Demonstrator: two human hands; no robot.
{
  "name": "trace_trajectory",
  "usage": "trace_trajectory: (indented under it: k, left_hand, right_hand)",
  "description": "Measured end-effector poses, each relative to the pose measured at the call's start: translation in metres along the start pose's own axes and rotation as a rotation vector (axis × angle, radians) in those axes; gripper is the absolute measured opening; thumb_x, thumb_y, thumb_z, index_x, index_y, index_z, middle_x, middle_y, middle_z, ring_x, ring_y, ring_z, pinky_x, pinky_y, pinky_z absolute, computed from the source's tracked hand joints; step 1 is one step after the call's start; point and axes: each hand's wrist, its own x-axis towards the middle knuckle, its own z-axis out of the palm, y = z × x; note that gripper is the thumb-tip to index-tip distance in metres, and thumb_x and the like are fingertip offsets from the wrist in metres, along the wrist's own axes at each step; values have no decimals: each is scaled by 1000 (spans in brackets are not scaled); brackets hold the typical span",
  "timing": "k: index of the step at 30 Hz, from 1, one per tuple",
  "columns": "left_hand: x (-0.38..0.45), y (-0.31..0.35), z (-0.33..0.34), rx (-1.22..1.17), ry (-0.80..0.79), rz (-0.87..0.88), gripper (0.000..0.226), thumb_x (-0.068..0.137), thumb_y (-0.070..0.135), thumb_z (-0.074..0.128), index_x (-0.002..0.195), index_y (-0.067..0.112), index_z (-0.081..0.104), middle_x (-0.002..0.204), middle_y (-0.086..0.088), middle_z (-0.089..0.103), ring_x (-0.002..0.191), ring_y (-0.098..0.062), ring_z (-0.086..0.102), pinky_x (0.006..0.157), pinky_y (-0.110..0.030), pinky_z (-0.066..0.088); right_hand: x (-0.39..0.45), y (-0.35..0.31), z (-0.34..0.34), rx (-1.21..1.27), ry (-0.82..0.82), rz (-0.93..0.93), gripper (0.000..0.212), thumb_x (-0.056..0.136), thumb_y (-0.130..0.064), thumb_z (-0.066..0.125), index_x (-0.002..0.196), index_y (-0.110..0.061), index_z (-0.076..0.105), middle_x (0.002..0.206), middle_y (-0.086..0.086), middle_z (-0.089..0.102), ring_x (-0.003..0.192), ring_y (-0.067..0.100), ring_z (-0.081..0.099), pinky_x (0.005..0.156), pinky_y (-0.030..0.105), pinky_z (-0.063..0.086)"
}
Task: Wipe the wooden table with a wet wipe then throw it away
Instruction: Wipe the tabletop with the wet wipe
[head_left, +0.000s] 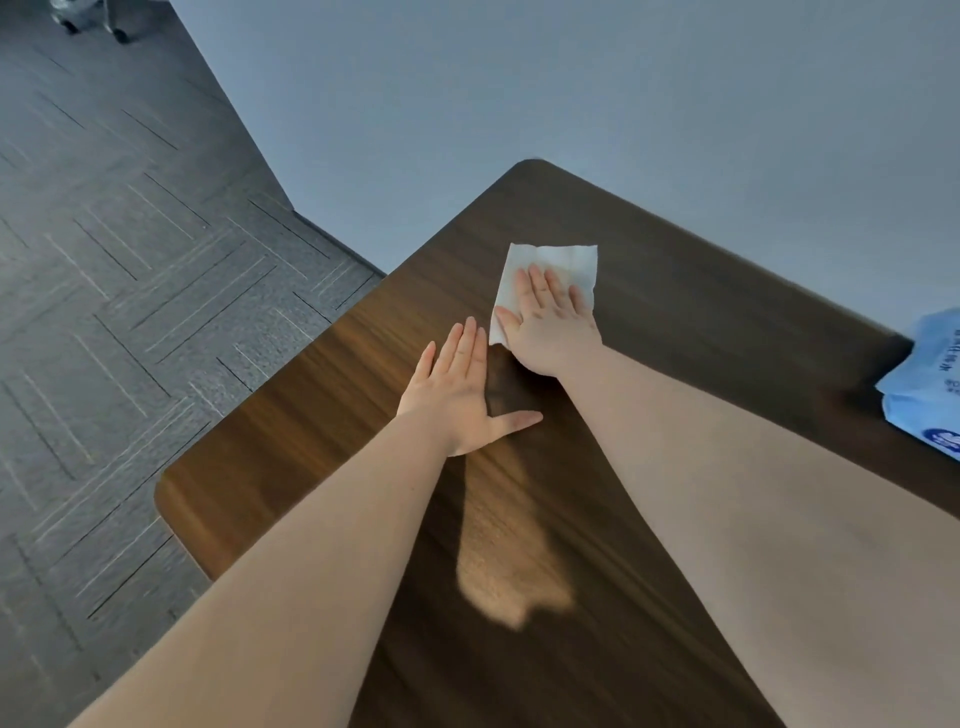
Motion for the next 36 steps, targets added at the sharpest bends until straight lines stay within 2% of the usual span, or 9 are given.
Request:
trace_trajectory:
  k: [5, 13, 20, 27, 36]
  left_hand:
    - [-7, 24, -6, 121, 17, 72, 105, 77, 82, 14, 149, 10, -12, 159, -6, -15, 145, -18, -12, 117, -36, -3]
    - [-9, 138, 1, 78, 96, 253, 93, 85, 73, 15, 150, 9, -8, 159, -5, -11, 146, -16, -10, 117, -33, -1]
    - [-20, 261, 16, 154, 5, 454, 91, 86, 72, 16, 149, 11, -11, 159, -3, -15, 145, -14, -14, 118, -33, -3]
    - [-43, 380, 43, 231, -68, 692, 90, 86, 72, 18, 149, 14, -10, 158, -1, -16, 145, -14, -14, 117, -33, -4]
    - [-66, 514, 76, 352, -90, 903, 92, 85, 73, 16, 148, 15, -15, 157, 0, -20, 144, -13, -16, 118, -33, -4]
  right_hand:
    - [-54, 58, 0, 39, -19, 111, 61, 98, -49, 7, 149, -20, -11, 159, -2, -16, 145, 15, -16, 116, 38, -11]
    - [-160, 162, 12, 62, 1, 291, 62, 98, -50, 6, 148, -21, -16, 158, -1, -20, 144, 15, -18, 115, 37, -13]
    - [-279, 268, 22, 28, 70, 490, 63, 98, -51, 6, 149, -19, -12, 160, 0, -9, 147, 18, -7, 114, 36, -12]
    - [-402, 372, 41, 160, 91, 724, 61, 98, -50, 5, 148, -21, -15, 158, -3, -18, 144, 12, -18, 116, 35, -12]
    - [-533, 466, 69, 263, 133, 1050, 63, 97, -51, 5, 150, -21, -10, 160, -2, -11, 146, 14, -11, 119, 37, -8]
